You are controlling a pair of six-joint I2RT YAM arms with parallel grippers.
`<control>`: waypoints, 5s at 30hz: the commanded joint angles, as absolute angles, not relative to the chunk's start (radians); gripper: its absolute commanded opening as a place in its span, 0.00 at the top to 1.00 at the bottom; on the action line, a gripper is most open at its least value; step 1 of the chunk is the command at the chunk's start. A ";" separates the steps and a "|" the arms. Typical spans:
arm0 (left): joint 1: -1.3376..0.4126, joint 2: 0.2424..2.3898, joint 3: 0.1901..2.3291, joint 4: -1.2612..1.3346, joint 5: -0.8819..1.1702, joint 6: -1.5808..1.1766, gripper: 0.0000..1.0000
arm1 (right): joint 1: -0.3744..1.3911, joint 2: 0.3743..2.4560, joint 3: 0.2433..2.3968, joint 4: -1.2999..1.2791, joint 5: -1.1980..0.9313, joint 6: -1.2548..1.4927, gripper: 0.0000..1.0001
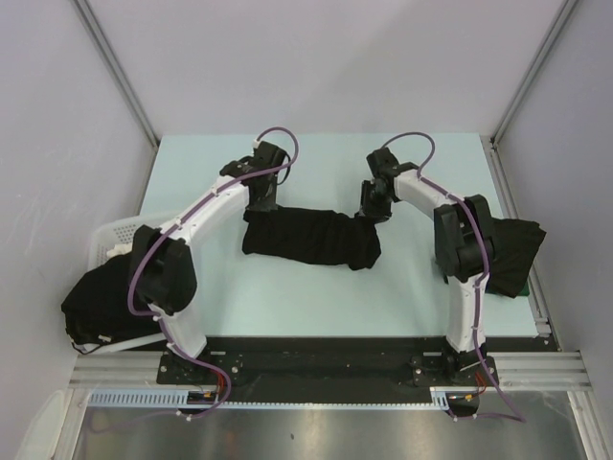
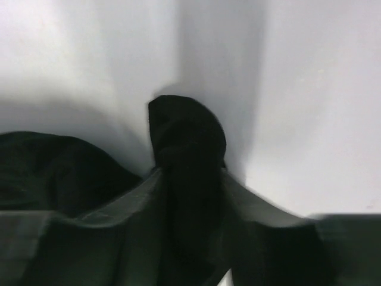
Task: Fold and stack the t-shirts
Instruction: Flatten out the tshirt
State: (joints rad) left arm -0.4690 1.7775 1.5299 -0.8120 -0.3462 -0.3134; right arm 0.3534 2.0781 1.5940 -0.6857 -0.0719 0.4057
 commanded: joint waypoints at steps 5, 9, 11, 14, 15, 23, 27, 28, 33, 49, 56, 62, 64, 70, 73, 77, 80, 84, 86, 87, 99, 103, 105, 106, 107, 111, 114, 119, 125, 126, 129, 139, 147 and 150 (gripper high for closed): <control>-0.471 1.713 1.534 -0.796 -0.368 -0.290 1.00 | 0.391 2.048 1.693 -0.669 -0.023 0.381 1.00; -0.468 1.750 1.584 -0.775 -0.451 -0.255 1.00 | 0.399 1.997 1.782 -0.673 0.115 0.302 1.00; -0.456 1.801 1.667 -0.773 -0.483 -0.224 1.00 | 0.397 1.984 1.859 -0.672 0.204 0.250 1.00; -0.407 1.888 1.854 -0.805 -0.494 -0.235 1.00 | 0.385 1.988 1.983 -0.672 0.297 0.189 1.00; -0.394 1.911 1.911 -0.813 -0.498 -0.238 1.00 | 0.382 1.994 2.008 -0.669 0.336 0.173 1.00; -0.267 1.987 2.209 -0.789 -0.475 -0.314 1.00 | 0.319 2.023 2.240 -0.647 0.437 0.101 1.00; -0.250 1.896 2.114 -0.709 -0.489 -0.302 1.00 | 0.284 1.982 2.194 -0.641 0.440 0.101 1.00; -0.247 1.891 2.102 -0.733 -0.465 -0.308 1.00 | 0.279 1.973 2.174 -0.655 0.437 0.109 1.00; -0.242 1.910 1.957 -0.894 -0.423 -0.363 1.00 | 0.268 2.009 2.093 -0.865 0.440 0.161 1.00; -0.213 1.968 2.008 -0.865 -0.414 -0.341 1.00 | 0.190 2.109 2.189 -0.825 0.400 0.169 1.00; -0.213 1.953 1.962 -0.879 -0.423 -0.345 1.00 | 0.189 2.126 2.151 -0.831 0.374 0.181 0.75; -0.213 1.847 1.781 -0.856 -0.492 -0.356 0.98 | 0.184 2.051 2.031 -0.802 0.380 0.172 0.90; -0.213 1.798 1.741 -0.819 -0.479 -0.345 0.98 | 0.180 2.036 2.013 -0.808 0.364 0.178 0.92; -0.213 1.822 1.742 -0.857 -0.450 -0.347 0.92 | 0.183 2.034 2.016 -0.818 0.312 0.195 0.75; -0.213 1.850 1.795 -0.906 -0.423 -0.348 0.84 | 0.189 2.074 2.065 -0.850 0.258 0.215 0.73; -0.213 1.838 1.796 -0.899 -0.417 -0.357 0.45 | 0.202 2.106 2.068 -0.844 0.181 0.250 0.74; -0.213 1.857 1.830 -0.937 -0.411 -0.353 0.31 | 0.221 2.129 2.095 -0.827 0.144 0.255 0.73; -0.213 1.852 1.832 -0.947 -0.443 -0.359 0.30 | 0.238 2.201 2.193 -0.784 0.089 0.249 0.73; -0.213 1.844 1.801 -0.902 -0.439 -0.359 0.30 | 0.244 2.247 2.286 -0.770 0.042 0.253 0.71; -0.213 1.848 1.798 -0.894 -0.437 -0.364 0.31 | 0.245 2.305 2.324 -0.772 0.028 0.258 0.71; -0.213 1.934 1.833 -0.891 -0.479 -0.416 0.31 | 0.255 2.534 2.494 -0.506 -0.241 0.302 0.62; -0.215 1.965 1.870 -0.902 -0.457 -0.434 0.32 | 0.258 2.598 2.497 -0.392 -0.311 0.347 0.60; -0.215 1.970 1.881 -0.907 -0.439 -0.434 0.32 | 0.262 2.615 2.505 -0.361 -0.319 0.350 0.59; -0.215 1.970 1.882 -0.908 -0.436 -0.434 0.32 | 0.265 2.625 2.511 -0.338 -0.321 0.354 0.59; -0.215 1.968 1.884 -0.908 -0.424 -0.436 0.32 | 0.265 2.640 2.516 -0.328 -0.321 0.359 0.59; -0.219 1.957 1.876 -0.913 -0.411 -0.426 0.32 | 0.265 2.664 2.520 -0.299 -0.328 0.357 0.59; -0.222 1.937 1.853 -0.907 -0.407 -0.419 0.32 | 0.267 2.677 2.520 -0.290 -0.328 0.345 0.59; -0.227 1.908 1.807 -0.885 -0.390 -0.411 0.32 | 0.265 2.683 2.514 -0.285 -0.327 0.321 0.59; -0.232 1.885 1.789 -0.876 -0.362 -0.407 0.31 | 0.259 2.692 2.502 -0.270 -0.322 0.304 0.57; -0.233 1.878 1.789 -0.874 -0.359 -0.405 0.32 | 0.258 2.692 2.497 -0.265 -0.315 0.298 0.57; -0.244 1.865 1.789 -0.873 -0.354 -0.400 0.31 | 0.256 2.700 2.491 -0.264 -0.310 0.290 0.56; -0.259 1.862 1.810 -0.876 -0.339 -0.397 0.31 | 0.244 2.706 2.461 -0.275 -0.295 0.295 0.55; -0.268 1.862 1.824 -0.882 -0.325 -0.393 0.30 | 0.238 2.720 2.460 -0.265 -0.282 0.301 0.55; -0.272 1.862 1.824 -0.884 -0.322 -0.393 0.30 | 0.236 2.730 2.467 -0.267 -0.284 0.304 0.55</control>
State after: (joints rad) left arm -0.2600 1.9102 1.7878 -0.8951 -0.3347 -0.4084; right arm 0.2401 2.7125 2.4516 -0.3008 -0.2958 0.3099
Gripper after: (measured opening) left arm 0.694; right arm 0.452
